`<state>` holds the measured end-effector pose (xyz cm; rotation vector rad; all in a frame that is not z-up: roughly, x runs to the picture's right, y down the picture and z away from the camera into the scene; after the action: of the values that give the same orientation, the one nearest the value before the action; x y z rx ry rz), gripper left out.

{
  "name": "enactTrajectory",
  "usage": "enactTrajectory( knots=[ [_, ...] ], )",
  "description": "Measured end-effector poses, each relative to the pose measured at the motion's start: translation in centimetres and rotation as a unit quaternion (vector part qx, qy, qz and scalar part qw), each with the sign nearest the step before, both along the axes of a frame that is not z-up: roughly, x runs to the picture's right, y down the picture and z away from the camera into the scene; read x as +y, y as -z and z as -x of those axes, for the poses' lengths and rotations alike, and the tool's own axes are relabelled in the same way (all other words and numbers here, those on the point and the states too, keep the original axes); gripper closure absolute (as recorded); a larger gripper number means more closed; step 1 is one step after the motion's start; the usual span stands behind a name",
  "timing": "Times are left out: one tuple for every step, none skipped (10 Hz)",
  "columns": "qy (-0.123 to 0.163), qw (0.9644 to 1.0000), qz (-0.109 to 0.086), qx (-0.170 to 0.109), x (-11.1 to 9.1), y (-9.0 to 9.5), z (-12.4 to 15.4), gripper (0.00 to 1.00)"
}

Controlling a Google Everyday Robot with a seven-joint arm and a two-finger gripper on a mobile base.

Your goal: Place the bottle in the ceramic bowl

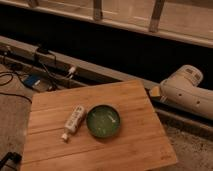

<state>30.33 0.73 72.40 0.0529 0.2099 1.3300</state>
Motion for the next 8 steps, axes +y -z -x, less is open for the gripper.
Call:
enactTrajectory(
  knots=[
    [0.0,1.0,0.0,0.0,-0.01,0.0,0.0,0.2],
    [0.0,1.0,0.0,0.0,0.0,0.0,0.0,0.2],
    [0.0,1.0,0.0,0.0,0.0,0.0,0.0,0.2],
    [0.0,1.0,0.0,0.0,0.0,0.0,0.0,0.2],
    [0.0,1.0,0.0,0.0,-0.01,0.0,0.0,0.2],
    [-0.002,1.0,0.0,-0.001,-0.03,0.01,0.03,0.2],
    [-0.001,1.0,0.001,-0.004,-0.1,0.07,0.08,0.2],
    [0.01,0.9999,0.002,-0.009,-0.14,0.45,0.21,0.2]
  ],
)
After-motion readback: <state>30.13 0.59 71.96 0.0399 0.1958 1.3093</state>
